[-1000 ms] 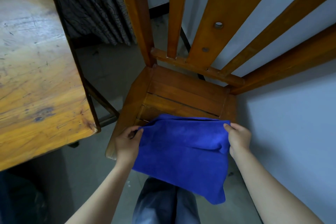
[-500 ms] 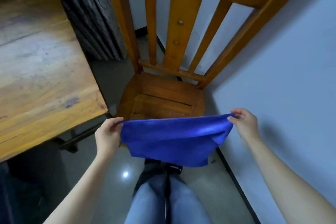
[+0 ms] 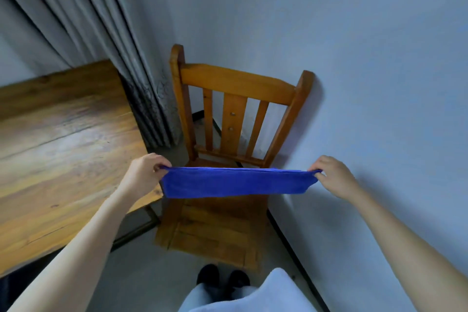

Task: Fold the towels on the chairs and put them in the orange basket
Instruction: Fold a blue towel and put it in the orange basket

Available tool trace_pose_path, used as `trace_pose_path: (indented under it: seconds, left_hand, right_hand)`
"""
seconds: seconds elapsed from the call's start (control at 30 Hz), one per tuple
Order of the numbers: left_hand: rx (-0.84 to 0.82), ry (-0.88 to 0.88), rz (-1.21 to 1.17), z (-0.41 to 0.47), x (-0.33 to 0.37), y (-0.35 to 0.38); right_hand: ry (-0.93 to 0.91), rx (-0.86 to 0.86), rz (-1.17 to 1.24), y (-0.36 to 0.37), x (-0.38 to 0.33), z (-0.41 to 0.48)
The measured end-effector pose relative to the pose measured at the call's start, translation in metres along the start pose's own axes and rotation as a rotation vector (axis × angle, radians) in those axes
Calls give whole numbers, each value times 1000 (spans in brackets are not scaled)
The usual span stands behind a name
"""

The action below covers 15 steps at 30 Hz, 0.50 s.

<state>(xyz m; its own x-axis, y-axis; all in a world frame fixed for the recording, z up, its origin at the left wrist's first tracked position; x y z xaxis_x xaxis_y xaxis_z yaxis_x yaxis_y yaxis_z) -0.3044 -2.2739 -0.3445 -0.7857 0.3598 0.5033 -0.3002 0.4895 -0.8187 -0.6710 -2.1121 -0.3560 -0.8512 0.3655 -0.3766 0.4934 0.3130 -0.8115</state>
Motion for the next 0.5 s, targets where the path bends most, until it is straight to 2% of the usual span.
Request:
trace_pose_path:
  seconds: [0.07, 0.13, 0.27, 0.37, 0.5]
  left_hand:
    - [-38, -46, -167, 6, -2, -10]
    - [6, -42, -303, 3, 3, -27]
    - [9, -1, -165, 1, 21, -41]
    - [85, 7, -221, 1, 27, -50]
    - [93, -25, -316, 1, 22, -53]
  right_hand:
    - [-13, 10, 0, -7, -2, 0]
    - [31, 139, 136, -30, 5, -4]
    - [53, 118, 119, -45, -4, -1]
    - [86, 176, 178, -55, -6, 0]
    - [85, 156, 292, -55, -6, -1]
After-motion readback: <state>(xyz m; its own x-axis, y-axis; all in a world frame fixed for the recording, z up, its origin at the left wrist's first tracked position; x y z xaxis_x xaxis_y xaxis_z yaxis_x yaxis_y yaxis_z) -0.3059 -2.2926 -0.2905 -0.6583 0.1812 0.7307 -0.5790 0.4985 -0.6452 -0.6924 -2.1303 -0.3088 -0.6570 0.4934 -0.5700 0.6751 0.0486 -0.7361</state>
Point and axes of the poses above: each hand's wrist, its own z-axis towards the middle knuckle, its own y-axis out of the palm, x = y × z, the point moved 9 cm from there along z, towards the middle knuckle, and after that the axes turned 13 degrees about -x, right-handed, at the moved point
